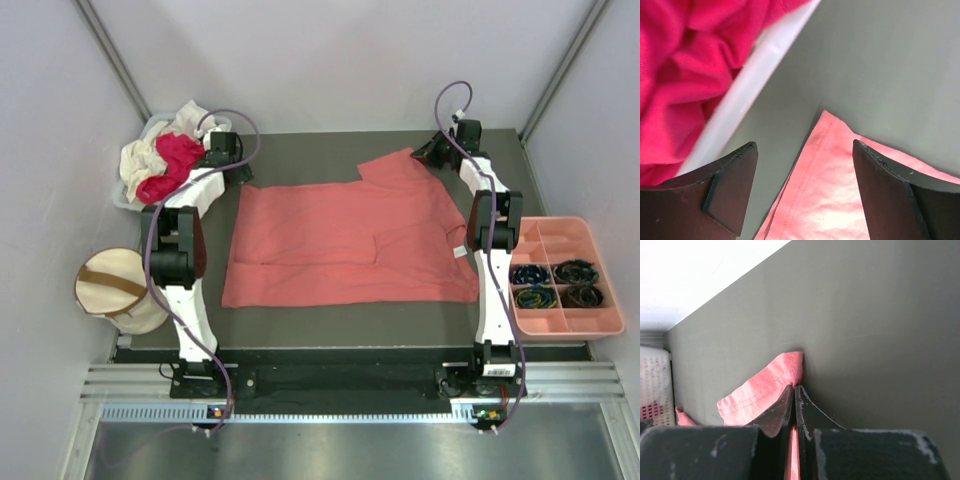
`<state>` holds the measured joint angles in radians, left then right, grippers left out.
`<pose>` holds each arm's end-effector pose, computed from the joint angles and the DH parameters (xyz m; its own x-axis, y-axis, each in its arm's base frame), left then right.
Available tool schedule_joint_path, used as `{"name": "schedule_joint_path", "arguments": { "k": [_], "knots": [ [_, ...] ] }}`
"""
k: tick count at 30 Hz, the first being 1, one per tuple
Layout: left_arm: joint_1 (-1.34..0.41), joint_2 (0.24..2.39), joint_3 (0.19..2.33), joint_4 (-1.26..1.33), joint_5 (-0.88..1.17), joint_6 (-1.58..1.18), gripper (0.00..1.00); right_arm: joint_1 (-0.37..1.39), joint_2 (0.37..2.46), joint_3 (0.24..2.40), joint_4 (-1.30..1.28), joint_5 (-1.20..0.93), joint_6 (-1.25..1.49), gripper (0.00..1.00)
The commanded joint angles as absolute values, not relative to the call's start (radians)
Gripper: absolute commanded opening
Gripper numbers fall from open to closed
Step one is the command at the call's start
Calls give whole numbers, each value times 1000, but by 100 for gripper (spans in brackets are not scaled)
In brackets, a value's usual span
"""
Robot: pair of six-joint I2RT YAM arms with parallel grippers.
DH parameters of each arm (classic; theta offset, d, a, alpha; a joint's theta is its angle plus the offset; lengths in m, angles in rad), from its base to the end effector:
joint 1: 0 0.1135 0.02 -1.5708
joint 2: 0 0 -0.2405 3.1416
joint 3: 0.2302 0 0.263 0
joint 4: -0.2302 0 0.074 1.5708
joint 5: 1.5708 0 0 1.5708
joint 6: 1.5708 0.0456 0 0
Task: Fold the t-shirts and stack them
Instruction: Grap the side of the flattened tshirt furthest away from the robot with both arms
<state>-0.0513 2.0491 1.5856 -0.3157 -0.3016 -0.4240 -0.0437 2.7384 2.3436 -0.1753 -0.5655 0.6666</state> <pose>0.4703 -0.0106 0.1836 -0.5730 -0.3639 -0.7344 -0.4365 0.8939 -0.1025 0.5959 -0.0016 0.1040 -0.6796 0.5523 -0.4828 0.0082 0.6639 0.7478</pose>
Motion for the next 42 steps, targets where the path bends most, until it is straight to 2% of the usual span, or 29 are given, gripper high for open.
{"name": "schedule_joint_path", "arguments": {
  "k": [1,22,35,42],
  "knots": [
    [18,2029,1571,-295,-426,-407,82,-61,2726,2333,-189,-557,661,0],
    [-61,2192,1640,-287,-434,-365,77,-64,2726,2332,-183,-561,667,0],
    [-64,1976,1606,-262,-453,-331,79,-64,2726,2332,-181,-563,667,0],
    [-89,1960,1591,-212,-402,-285,79,-64,2726,2330,-181,-565,670,0]
  ]
}}
